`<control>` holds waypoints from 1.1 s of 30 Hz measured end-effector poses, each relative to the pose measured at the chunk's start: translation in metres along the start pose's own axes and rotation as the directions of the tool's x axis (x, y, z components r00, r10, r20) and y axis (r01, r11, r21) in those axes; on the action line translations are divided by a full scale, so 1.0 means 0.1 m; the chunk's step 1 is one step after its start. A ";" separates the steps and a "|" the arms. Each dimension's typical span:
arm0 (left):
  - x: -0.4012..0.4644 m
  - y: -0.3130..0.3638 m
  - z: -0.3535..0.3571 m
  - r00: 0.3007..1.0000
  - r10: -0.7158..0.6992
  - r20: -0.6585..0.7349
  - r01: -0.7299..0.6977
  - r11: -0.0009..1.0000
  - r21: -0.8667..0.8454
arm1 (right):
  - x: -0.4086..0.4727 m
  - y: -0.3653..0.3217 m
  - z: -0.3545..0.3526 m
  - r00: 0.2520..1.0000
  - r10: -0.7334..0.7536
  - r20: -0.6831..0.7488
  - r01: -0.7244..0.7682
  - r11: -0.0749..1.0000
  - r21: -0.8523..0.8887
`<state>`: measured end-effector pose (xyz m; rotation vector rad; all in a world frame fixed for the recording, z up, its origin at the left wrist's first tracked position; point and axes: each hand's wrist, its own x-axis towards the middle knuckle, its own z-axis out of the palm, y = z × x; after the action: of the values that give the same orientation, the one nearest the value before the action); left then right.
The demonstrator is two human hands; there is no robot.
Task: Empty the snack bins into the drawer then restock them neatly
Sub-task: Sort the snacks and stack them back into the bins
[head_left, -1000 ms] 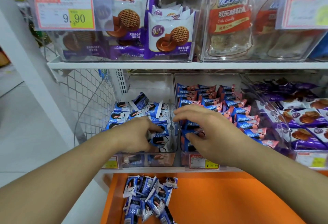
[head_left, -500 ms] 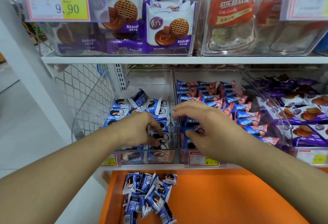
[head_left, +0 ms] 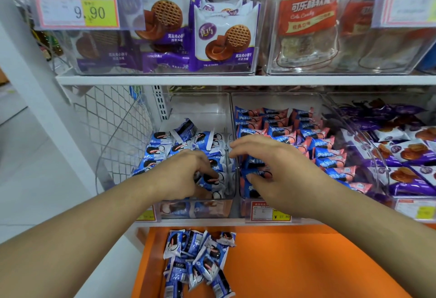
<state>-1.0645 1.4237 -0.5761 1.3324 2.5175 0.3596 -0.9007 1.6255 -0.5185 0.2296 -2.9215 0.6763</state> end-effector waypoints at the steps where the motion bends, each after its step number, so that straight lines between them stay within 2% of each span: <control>1: 0.00 -0.01 0.00 1.000 0.005 -0.002 -0.005 1.000 -0.013 | 0.00 0.00 0.00 1.000 -0.001 -0.001 0.001 1.000 0.001; 5: 0.02 -0.02 0.01 0.999 0.017 0.033 -0.015 0.998 -0.059 | 0.00 0.00 0.00 1.000 -0.008 -0.009 0.009 1.000 0.002; 8: 0.02 -0.02 -0.01 0.998 0.015 0.059 -0.013 0.999 -0.033 | -0.01 0.01 0.01 1.000 -0.009 -0.015 0.009 1.000 -0.001; 10: 0.02 -0.01 -0.05 0.997 -0.034 -0.070 0.027 0.995 -0.093 | -0.01 0.01 0.01 1.000 -0.009 -0.015 0.009 1.000 0.001; 12: 0.07 -0.05 -0.10 0.953 -0.127 -0.274 0.089 0.985 -0.149 | -0.01 0.01 0.02 1.000 -0.013 -0.025 0.013 1.000 0.017; 14: 0.19 -0.14 -0.13 0.910 -0.160 -0.383 0.131 0.986 -0.102 | -0.02 0.02 0.03 1.000 -0.014 -0.028 0.015 1.000 0.026; 21: 0.67 -0.35 -0.11 0.948 -0.165 -0.271 0.177 0.984 0.022 | -0.05 0.05 0.05 1.000 0.004 -0.029 -0.004 1.000 0.010; 25: 0.69 -0.37 -0.12 0.900 -0.174 -0.399 0.199 0.980 0.020 | -0.04 0.08 0.07 0.999 0.000 -0.032 0.000 1.000 -0.003; 27: 0.60 -0.28 -0.16 0.853 -0.190 -0.486 0.189 0.981 -0.051 | -0.03 0.08 0.07 1.000 0.003 -0.029 -0.003 1.000 -0.003; 29: 0.43 -0.16 -0.24 0.799 -0.270 -0.537 0.169 0.958 -0.230 | -0.02 0.07 0.07 0.999 0.007 -0.032 -0.007 1.000 0.008; 31: 0.22 -0.01 -0.31 0.785 -0.368 -0.498 0.134 0.886 -0.443 | -0.01 0.05 0.07 0.999 0.010 -0.036 -0.009 1.000 0.008; 33: -0.01 0.13 -0.35 0.806 -0.415 -0.422 0.105 0.802 -0.588 | 0.01 -0.01 0.06 0.999 0.024 -0.042 -0.024 1.000 -0.011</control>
<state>-1.0662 1.4270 -0.5390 0.6822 2.6443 1.4320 -0.9020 1.6221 -0.5232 0.1773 -2.8914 0.6591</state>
